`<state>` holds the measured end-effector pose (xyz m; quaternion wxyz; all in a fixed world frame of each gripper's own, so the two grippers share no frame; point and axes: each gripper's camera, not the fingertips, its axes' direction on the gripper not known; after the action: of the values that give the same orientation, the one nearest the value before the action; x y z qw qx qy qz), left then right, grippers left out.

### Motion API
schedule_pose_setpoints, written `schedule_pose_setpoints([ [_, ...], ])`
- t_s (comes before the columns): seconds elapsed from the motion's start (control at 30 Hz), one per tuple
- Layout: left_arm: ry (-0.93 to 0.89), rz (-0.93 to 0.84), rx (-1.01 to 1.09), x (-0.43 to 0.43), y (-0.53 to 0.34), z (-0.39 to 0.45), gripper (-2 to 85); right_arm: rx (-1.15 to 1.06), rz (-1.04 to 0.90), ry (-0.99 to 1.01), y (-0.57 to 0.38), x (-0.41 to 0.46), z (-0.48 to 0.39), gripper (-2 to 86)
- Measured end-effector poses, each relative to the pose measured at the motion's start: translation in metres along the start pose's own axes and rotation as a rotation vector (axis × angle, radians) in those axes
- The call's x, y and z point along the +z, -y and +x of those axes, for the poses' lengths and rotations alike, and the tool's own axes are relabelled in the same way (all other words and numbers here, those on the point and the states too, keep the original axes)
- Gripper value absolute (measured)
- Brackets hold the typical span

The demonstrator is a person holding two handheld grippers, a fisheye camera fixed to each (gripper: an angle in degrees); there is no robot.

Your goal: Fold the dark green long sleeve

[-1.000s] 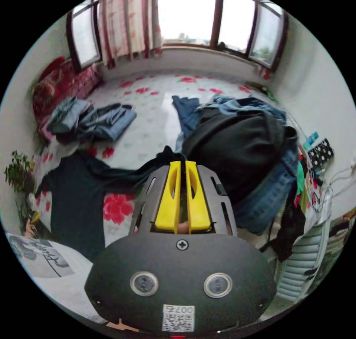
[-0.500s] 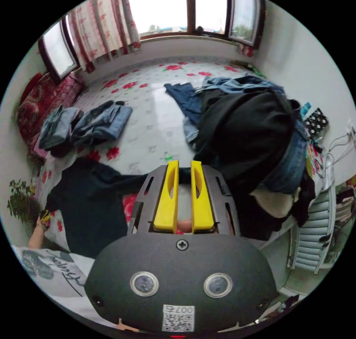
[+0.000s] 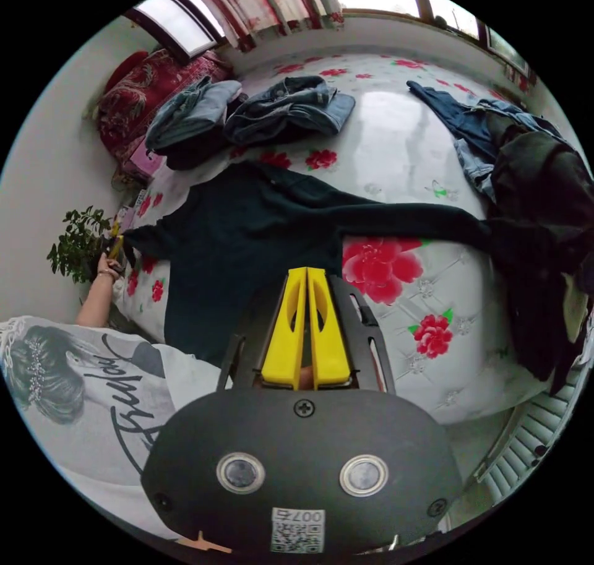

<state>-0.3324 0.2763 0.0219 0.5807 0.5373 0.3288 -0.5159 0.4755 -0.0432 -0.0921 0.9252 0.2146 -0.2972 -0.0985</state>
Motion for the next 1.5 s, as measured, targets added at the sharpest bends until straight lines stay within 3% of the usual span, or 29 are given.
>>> schedule_pose_setpoints([
  [0.07,-0.096,0.028,0.417,-0.019,-0.029,0.120,-0.8,0.007,0.034,0.021,-0.003,-0.005,-0.002,-0.2],
  [0.1,-0.131,0.027,0.527,-0.023,-0.043,0.152,-0.8,0.013,0.056,0.037,-0.005,-0.007,-0.003,-0.1],
  [0.17,-0.278,-0.026,0.957,-0.027,-0.127,0.266,-0.5,0.023,0.082,0.064,-0.009,-0.006,-0.002,0.0],
  [0.27,-0.391,-0.242,1.286,0.009,-0.265,0.351,1.2,0.052,0.109,0.126,-0.015,0.001,0.004,0.6],
  [0.33,-0.413,-0.454,1.377,0.045,-0.348,0.371,5.7,0.079,0.125,0.168,-0.021,0.007,0.012,1.2],
  [0.43,-0.317,-0.687,1.374,0.095,-0.455,0.367,7.2,0.138,0.122,0.216,-0.036,0.019,0.026,2.2],
  [0.57,-0.146,-0.795,1.224,0.130,-0.509,0.344,7.0,0.175,0.072,0.238,-0.056,0.044,0.038,3.0],
  [0.77,0.077,-0.723,1.115,0.180,-0.486,0.327,6.6,0.040,-0.019,0.205,-0.038,0.095,0.006,3.8],
  [1.0,0.258,-0.686,0.875,0.272,-0.445,0.309,7.1,-0.225,-0.128,-0.124,0.021,0.154,-0.053,3.6],
  [1.07,0.371,-0.751,0.838,0.313,-0.450,0.297,4.0,-0.260,-0.231,-0.142,0.030,0.175,-0.056,2.8],
  [1.17,0.397,-0.760,0.904,0.336,-0.455,0.294,-0.2,-0.357,-0.238,-0.198,0.035,0.170,-0.062,1.3],
  [1.3,0.490,-0.757,1.042,0.357,-0.463,0.289,-0.8,-0.324,-0.100,-0.167,0.051,0.115,-0.036,0.9],
  [1.4,0.459,-0.734,0.994,0.366,-0.462,0.278,-0.9,-0.225,-0.143,-0.030,0.063,0.110,-0.005,1.8],
  [1.5,0.458,-0.722,0.964,0.370,-0.462,0.268,-0.8,-0.139,-0.096,-0.086,0.066,0.092,0.031,3.5],
])
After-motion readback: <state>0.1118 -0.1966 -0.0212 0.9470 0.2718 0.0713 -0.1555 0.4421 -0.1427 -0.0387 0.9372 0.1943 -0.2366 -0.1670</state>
